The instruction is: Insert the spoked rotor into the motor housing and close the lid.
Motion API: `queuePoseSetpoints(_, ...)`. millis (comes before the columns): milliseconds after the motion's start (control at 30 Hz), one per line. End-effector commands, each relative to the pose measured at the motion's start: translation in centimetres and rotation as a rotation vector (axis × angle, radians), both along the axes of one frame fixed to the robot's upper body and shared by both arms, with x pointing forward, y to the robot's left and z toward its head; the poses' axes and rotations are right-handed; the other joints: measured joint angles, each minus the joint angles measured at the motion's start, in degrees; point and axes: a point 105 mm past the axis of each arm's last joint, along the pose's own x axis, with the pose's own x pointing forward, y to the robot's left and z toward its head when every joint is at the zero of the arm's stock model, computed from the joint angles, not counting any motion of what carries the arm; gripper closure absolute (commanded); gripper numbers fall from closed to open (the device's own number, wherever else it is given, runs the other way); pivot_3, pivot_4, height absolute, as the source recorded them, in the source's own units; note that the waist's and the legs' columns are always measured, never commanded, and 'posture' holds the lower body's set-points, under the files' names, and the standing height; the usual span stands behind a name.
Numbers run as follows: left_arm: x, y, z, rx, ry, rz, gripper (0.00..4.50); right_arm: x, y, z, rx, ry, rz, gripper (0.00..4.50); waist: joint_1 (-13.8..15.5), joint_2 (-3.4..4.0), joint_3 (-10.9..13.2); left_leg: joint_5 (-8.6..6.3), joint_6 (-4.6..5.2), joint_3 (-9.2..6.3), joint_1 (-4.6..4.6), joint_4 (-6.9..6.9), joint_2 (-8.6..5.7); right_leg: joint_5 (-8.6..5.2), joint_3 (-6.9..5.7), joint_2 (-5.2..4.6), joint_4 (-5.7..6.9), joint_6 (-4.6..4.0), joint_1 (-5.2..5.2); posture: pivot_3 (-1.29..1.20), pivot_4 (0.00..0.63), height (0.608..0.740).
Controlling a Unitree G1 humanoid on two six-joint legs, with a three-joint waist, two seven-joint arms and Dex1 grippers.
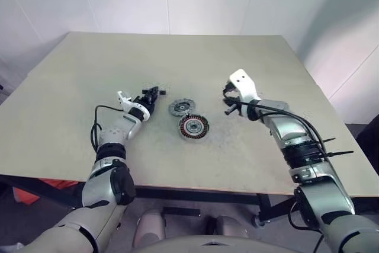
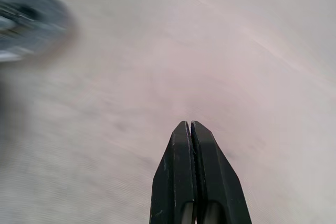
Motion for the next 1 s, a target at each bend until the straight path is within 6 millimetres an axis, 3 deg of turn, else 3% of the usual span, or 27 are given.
queuePoseSetpoints(33, -0.5, -1.5, 3.6, -0.086, -0.123, -0.105, 3.6, 1.1, -3.0, 1.6, -0.069, -0.083, -0.106, 4.5, 0.01, 0.0, 0.0, 0.0, 0.0, 0.0, -0.02, 0.0, 0.0, 0.0, 0.0, 0.0, 0.0, 0.0, -0.02, 0.0, 0.0, 0.74)
queuePoseSetpoints(133, -0.9, -3.0, 4.0, -0.047, -0.126, -0.176, 3.6, 1.3, -4.5, 1.5, -0.08, -0.089, -0.155, 4.5, -0.04, 0.0, 0.01, 0.0, 0.01, 0.01, 0.0, 0.0, 0.0, 0.0, 0.0, 0.01, 0.02, 0.0, -0.03, 0.0, 0.0, 0.74)
queuePoseSetpoints(233, -0.9, -3.3, 3.9, -0.015, -0.12, -0.19, 3.6, 1.4, -5.3, 1.9, -0.076, -0.103, -0.184, 4.5, -0.2, 0.0, 0.02, 0.0, 0.01, 0.02, 0.0, 0.03, 0.0, 0.0, 0.0, 0.01, 0.02, 0.0, -0.03, 0.0, 0.0, 0.74)
queuePoseSetpoints(633, -1.4, -3.9, 3.8, 0.008, -0.132, -0.212, 3.6, 1.4, -4.4, 1.7, -0.051, -0.098, -0.166, 4.5, -0.47, 0.0, 0.02, -0.02, 0.06, 0.02, -0.02, 0.07, 0.0, 0.01, 0.0, 0.02, 0.02, 0.0, -0.04, 0.0, 0.0, 0.74)
queuePoseSetpoints(667, -1.4, -3.9, 3.8, 0.009, -0.133, -0.213, 3.6, 1.4, -4.1, 1.8, -0.023, -0.093, -0.162, 4.5, -0.46, 0.0, 0.02, -0.02, 0.06, 0.02, -0.01, 0.07, 0.0, 0.01, 0.0, 0.02, 0.02, 0.0, -0.03, 0.0, 0.0, 0.74)
queuePoseSetpoints(800, -1.7, -3.8, 4.1, 0.022, -0.153, -0.219, 3.6, -0.6, 2.1, 5.0, 0.295, -0.126, 0.144, 4.5, -0.57, 0.03, 0.04, -0.15, 0.28, 0.04, -0.03, 0.06, 0.02, 0.01, 0.0, 0.02, 0.03, 0.0, -0.08, 0.0, 0.0, 0.74)
queuePoseSetpoints(1000, -1.6, -4.0, 4.3, 0.034, -0.168, -0.211, 3.6, -1.1, 2.6, 4.5, 0.296, -0.108, 0.154, 4.5, -0.01, 0.03, 0.04, -0.1, 0.54, 0.03, 0.0, 0.14, 0.07, 0.01, -0.03, 0.02, 0.02, -0.01, 0.04, 0.0, 0.0, 0.74)
